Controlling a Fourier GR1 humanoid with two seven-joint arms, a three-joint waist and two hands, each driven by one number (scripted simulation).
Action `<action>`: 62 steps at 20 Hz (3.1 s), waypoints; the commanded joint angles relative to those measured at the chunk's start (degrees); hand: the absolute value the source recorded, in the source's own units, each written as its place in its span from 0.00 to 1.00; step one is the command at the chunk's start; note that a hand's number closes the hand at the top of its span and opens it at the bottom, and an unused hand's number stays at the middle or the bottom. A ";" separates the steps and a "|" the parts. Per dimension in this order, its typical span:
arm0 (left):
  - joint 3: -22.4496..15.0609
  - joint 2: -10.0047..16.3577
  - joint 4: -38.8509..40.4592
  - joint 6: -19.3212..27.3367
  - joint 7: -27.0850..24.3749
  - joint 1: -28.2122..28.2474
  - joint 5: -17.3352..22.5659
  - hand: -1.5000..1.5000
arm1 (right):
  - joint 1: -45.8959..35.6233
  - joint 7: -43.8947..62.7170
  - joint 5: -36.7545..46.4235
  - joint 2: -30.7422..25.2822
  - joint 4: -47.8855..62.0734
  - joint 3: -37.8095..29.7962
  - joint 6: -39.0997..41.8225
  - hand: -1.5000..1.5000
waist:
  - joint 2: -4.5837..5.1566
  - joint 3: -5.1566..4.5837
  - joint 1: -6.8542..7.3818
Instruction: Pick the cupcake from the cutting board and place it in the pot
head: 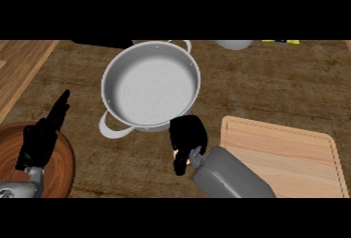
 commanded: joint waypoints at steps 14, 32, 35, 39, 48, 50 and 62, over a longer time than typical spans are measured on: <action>1.84 -0.07 4.29 1.94 -1.28 -0.29 -0.84 0.50 | -26.68 28.70 4.47 0.60 -16.46 21.73 -22.25 1.00 | -1.49 -0.26 -4.44; 2.79 0.84 -1.24 0.68 1.04 3.03 0.30 0.50 | -38.29 19.57 -3.28 0.59 0.41 8.02 -41.24 1.00 | -0.59 -0.18 -5.34; 1.74 -1.72 0.34 2.87 -0.72 3.62 -1.44 0.50 | -44.29 16.65 -8.21 0.59 6.05 5.05 -39.66 1.00 | -0.51 -0.23 -5.28; 3.92 0.84 -0.11 0.72 -0.26 2.46 -0.45 0.50 | -42.97 6.87 -9.25 0.60 16.63 4.71 -44.40 1.00 | -0.31 -0.22 -5.49; 1.93 -1.63 -0.81 1.18 -0.82 2.88 -1.69 0.50 | -45.69 -9.68 -16.67 0.61 35.41 2.02 -46.29 1.00 | 0.35 -0.25 -3.87; 2.78 0.25 -0.84 -0.43 0.12 1.86 -1.03 0.50 | -44.78 -10.22 -15.44 0.61 38.70 4.39 -48.97 1.00 | 0.69 -0.27 -2.69; 1.33 -1.71 2.30 -0.20 -0.39 -3.08 -2.47 0.50 | -42.04 -22.93 -30.56 0.61 42.78 -3.18 -48.56 0.00 | 1.73 -0.25 -0.56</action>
